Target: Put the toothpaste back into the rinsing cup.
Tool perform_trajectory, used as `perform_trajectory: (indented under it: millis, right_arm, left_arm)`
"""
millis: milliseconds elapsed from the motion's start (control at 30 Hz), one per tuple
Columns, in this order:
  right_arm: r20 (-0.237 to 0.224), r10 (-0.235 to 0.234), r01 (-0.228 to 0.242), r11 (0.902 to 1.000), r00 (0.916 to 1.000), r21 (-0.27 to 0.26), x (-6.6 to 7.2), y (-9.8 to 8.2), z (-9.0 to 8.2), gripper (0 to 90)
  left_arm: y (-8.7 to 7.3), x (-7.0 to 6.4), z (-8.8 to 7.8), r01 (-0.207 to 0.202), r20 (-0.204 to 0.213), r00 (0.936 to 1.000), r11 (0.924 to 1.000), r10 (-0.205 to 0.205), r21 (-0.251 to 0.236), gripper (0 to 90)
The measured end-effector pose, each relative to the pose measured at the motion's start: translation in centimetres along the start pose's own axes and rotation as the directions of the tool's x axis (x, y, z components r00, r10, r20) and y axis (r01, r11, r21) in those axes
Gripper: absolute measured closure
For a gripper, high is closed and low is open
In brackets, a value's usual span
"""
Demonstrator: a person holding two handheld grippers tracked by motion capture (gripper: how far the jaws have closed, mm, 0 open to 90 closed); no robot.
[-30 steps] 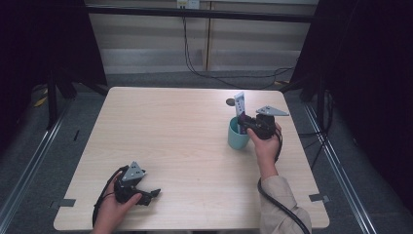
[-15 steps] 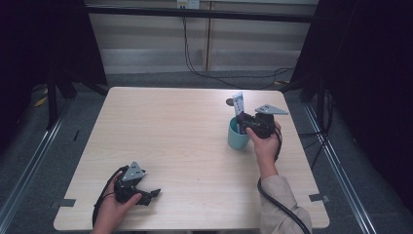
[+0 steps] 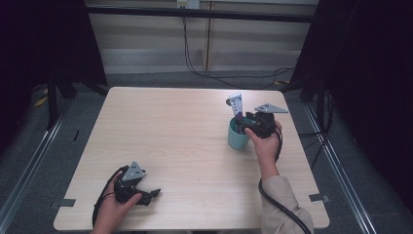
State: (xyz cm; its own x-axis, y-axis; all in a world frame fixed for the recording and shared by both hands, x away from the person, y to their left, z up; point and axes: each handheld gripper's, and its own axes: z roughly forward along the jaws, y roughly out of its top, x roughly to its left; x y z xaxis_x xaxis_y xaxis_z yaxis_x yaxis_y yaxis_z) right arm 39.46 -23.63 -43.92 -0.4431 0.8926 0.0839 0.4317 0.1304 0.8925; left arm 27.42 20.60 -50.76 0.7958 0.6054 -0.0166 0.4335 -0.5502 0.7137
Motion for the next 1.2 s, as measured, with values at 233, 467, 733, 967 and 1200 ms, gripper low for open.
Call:
perform_trajectory:
  millis: [233, 467, 733, 967, 1200]
  right_arm:
    - [0.003, 0.013, -0.013, 0.9998, 0.9999, 0.014, -0.3, 0.0, -0.5, 35.1]
    - [-0.005, 0.020, -0.019, 0.9995, 0.9998, 0.026, -0.3, 0.0, -0.9, 28.7]
    - [-0.008, 0.021, -0.020, 0.9991, 0.9998, 0.036, -0.2, 0.2, -1.4, 19.4]
    - [-0.019, 0.011, -0.010, 0.9986, 0.9998, 0.051, -0.1, 0.2, -2.0, 15.6]
    - [-0.027, 0.018, -0.017, 0.9987, 0.9995, 0.047, -0.2, 0.2, -2.7, 15.5]
  left_arm:
    - [0.0, 0.0, 0.0, 0.000, 0.000, 1.0000, 1.0000, 0.000, -0.001, 9.8]
    - [0.0, 0.0, 0.0, 0.000, 0.000, 1.0000, 1.0000, 0.000, 0.000, 9.8]
    - [0.0, 0.0, 0.0, 0.003, -0.001, 1.0000, 1.0000, -0.003, -0.003, 9.8]
    - [0.0, 0.0, 0.0, 0.003, -0.003, 1.0000, 1.0000, -0.003, -0.001, 9.9]
    - [0.0, 0.0, 0.0, 0.000, -0.002, 1.0000, 1.0000, 0.000, 0.001, 9.9]
